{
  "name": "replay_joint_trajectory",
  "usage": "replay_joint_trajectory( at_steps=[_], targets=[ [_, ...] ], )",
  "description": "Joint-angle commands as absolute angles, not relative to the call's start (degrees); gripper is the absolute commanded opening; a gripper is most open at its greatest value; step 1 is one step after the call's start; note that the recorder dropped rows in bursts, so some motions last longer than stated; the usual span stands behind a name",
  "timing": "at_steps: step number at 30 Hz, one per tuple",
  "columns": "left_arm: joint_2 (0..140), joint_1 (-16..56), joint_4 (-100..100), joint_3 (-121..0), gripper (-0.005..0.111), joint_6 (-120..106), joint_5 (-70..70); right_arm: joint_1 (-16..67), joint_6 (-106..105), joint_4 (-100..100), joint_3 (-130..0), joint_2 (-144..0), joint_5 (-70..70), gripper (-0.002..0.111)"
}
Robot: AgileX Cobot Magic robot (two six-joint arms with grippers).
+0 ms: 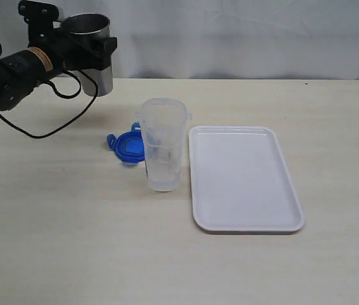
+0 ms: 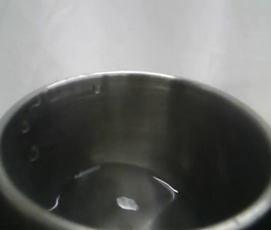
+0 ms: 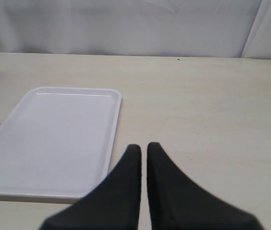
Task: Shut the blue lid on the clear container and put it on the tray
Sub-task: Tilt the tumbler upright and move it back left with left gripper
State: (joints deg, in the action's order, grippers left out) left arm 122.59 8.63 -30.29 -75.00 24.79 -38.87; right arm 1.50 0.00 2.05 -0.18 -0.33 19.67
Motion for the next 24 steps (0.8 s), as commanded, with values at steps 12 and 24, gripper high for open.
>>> replay_joint_trajectory(
  at_steps=[12,24],
  targets=[
    [143.3,7.7,-30.9,-99.0,0.000,26.8,-41.0,1.5,0.0,2.2,0.0,0.0,19.7,0.005],
    [147.6,8.1,-31.4,-104.2,0.000,26.6,-40.9,1.5,0.0,2.2,0.0,0.0,19.7,0.005]
  ],
)
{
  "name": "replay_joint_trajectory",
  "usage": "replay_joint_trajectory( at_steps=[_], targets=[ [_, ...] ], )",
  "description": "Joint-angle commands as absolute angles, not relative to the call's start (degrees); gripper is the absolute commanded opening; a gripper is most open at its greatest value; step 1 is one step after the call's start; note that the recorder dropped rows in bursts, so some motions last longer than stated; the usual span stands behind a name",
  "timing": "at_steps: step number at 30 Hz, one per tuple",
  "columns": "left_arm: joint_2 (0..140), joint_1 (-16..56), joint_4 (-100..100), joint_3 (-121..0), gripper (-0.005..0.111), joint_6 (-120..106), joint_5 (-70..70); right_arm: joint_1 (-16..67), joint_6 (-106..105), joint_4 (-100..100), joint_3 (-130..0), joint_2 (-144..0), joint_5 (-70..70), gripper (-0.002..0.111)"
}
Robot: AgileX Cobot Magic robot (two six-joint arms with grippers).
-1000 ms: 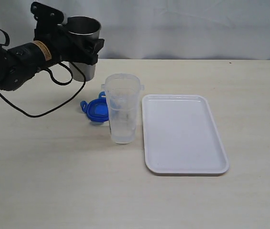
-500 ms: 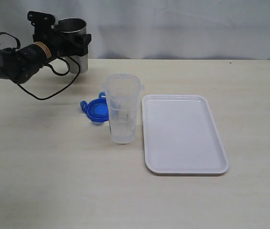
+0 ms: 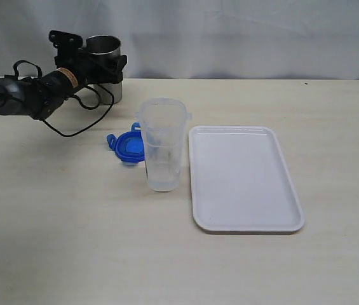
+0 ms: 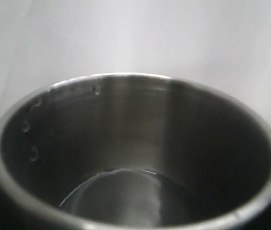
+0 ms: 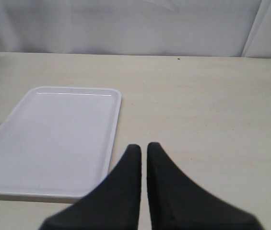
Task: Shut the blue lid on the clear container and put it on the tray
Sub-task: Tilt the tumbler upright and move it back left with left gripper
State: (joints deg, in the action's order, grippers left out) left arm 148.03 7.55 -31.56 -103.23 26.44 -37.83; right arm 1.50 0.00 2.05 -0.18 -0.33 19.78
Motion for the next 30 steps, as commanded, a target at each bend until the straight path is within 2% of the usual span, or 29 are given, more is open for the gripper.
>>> replay_joint_trajectory(
  at_steps=[1,13,15,17,21,24,30],
  targets=[
    [147.6,8.1,-31.4,-104.2,0.000,26.3,-40.8,1.5,0.0,2.2,0.0,0.0,19.7,0.005],
    [147.6,8.1,-33.4,-104.2,0.000,30.3,-38.4,1.5,0.0,2.2,0.0,0.0,19.7,0.005],
    [147.6,8.1,-33.6,-104.2,0.009,30.4,-35.6,1.5,0.0,2.2,0.0,0.0,19.7,0.005],
    [147.6,8.1,-33.8,-104.2,0.029,30.4,-32.9,1.5,0.0,2.2,0.0,0.0,19.7,0.005],
    [147.6,8.1,-33.8,-104.2,0.062,30.6,-32.5,1.5,0.0,2.2,0.0,0.0,19.7,0.005],
    [147.6,8.2,-33.8,-104.2,0.066,31.6,-32.5,1.5,0.0,2.2,0.0,0.0,19.7,0.005],
    [147.6,8.4,-34.0,-104.2,0.066,31.6,-31.8,1.5,0.0,2.2,0.0,0.0,19.7,0.005]
  ],
)
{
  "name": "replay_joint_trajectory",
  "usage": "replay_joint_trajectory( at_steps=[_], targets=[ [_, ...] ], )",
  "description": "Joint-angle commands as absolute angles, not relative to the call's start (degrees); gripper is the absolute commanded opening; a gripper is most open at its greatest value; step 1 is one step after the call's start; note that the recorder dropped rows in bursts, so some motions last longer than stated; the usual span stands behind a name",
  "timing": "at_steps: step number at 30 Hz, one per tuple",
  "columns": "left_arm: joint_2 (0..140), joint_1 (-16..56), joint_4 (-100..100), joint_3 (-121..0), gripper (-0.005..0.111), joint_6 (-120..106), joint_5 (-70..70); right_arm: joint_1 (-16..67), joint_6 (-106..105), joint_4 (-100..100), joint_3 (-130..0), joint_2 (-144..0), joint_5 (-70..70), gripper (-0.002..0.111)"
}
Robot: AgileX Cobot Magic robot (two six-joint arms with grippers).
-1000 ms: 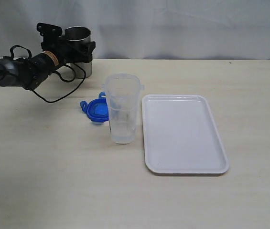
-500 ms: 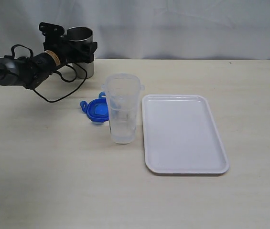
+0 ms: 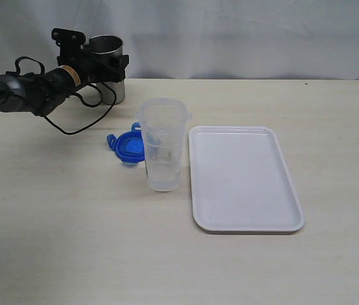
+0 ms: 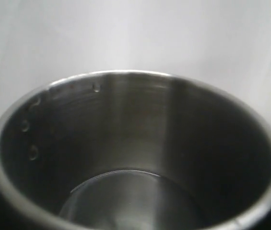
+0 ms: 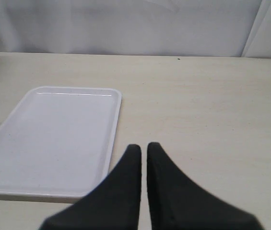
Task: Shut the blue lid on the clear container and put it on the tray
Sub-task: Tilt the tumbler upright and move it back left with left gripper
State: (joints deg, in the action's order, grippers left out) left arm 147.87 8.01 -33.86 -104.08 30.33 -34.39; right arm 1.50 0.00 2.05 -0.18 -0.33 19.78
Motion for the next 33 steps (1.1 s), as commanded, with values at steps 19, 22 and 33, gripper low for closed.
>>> replay_joint_trajectory(
  at_steps=[19,22,33],
  targets=[
    [147.6,9.5,-34.0,-104.2,0.092,31.9,-31.5,1.5,0.0,2.2,0.0,0.0,19.7,0.005],
    [147.6,9.5,-34.1,-104.2,0.092,31.9,-31.3,1.5,0.0,2.2,0.0,0.0,19.7,0.005],
    [147.5,9.4,-40.1,-104.0,0.092,35.0,-28.9,1.5,0.0,2.2,0.0,0.0,19.7,0.005]
  ],
)
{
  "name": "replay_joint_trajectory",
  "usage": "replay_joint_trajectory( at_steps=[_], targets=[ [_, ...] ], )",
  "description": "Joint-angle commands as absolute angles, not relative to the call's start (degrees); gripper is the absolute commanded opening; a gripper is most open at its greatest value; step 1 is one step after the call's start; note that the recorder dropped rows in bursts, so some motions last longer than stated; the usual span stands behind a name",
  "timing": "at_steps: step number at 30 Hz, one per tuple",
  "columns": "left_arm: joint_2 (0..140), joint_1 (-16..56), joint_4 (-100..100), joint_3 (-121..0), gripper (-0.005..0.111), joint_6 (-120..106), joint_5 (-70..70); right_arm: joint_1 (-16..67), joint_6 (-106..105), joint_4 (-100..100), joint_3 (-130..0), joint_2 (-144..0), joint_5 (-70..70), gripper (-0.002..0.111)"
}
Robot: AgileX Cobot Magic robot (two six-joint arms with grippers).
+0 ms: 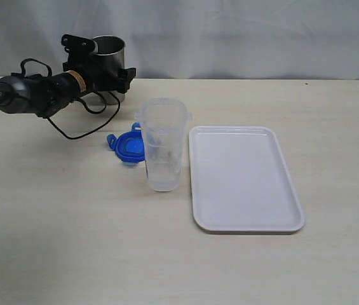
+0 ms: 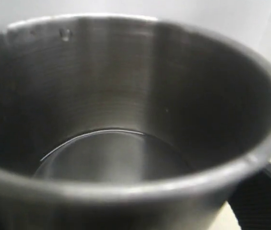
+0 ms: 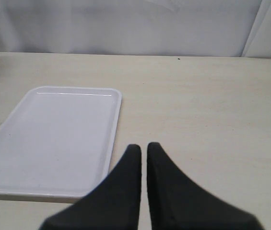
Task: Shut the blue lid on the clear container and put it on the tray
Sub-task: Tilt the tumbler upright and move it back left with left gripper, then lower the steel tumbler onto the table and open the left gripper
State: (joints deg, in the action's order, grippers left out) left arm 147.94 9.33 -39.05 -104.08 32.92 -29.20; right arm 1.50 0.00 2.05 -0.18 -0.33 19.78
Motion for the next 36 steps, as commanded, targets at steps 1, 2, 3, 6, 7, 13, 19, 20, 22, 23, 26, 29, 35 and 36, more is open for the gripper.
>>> replay_joint_trajectory(
  at_steps=[1,2,3,6,7,13,19,20,22,23,26,29,35,36],
  targets=[
    [147.5,9.4,-40.1,-103.9,0.092,35.0,-28.9,1.5,0.0,2.2,0.0,0.0,19.7,0.005],
    [147.3,9.4,-40.3,-103.9,0.092,35.0,-28.8,1.5,0.0,2.2,0.0,0.0,19.7,0.005],
    [147.2,9.4,-40.3,-103.6,0.092,35.0,-28.8,1.5,0.0,2.2,0.0,0.0,19.7,0.005],
    [146.2,9.4,-40.4,-102.4,0.092,35.0,-28.8,1.5,0.0,2.2,0.0,0.0,19.7,0.005],
    [145.8,9.4,-40.4,-101.8,0.092,35.0,-28.8,1.5,0.0,2.2,0.0,0.0,19.7,0.005],
    [143.8,9.4,-40.4,-98.7,0.092,34.9,-29.0,1.5,0.0,2.2,0.0,0.0,19.7,0.005],
    [141.8,9.4,-40.4,-95.7,0.092,34.8,-29.4,1.5,0.0,2.2,0.0,0.0,19.7,0.005],
    [141.4,9.4,-40.4,-95.4,0.092,34.8,-29.6,1.5,0.0,2.2,0.0,0.0,19.7,0.005],
    [140.8,9.4,-40.4,-94.6,0.092,34.8,-29.6,1.5,0.0,2.2,0.0,0.0,19.7,0.005],
    [140.5,9.4,-40.4,-94.1,0.092,34.8,-29.7,1.5,0.0,2.2,0.0,0.0,19.7,0.005],
    [139.6,9.4,-40.3,-93.4,0.092,34.3,-29.8,1.5,0.0,2.2,0.0,0.0,19.7,0.005],
    [139.1,9.4,-40.6,-93.4,0.092,34.3,-28.7,1.5,0.0,2.2,0.0,0.0,19.7,0.005],
    [138.8,9.4,-40.6,-93.4,0.092,34.3,-27.8,1.5,0.0,2.2,0.0,0.0,19.7,0.005],
    [138.8,9.4,-40.6,-93.4,0.092,34.3,-27.6,1.5,0.0,2.2,0.0,0.0,19.7,0.005]
  ],
)
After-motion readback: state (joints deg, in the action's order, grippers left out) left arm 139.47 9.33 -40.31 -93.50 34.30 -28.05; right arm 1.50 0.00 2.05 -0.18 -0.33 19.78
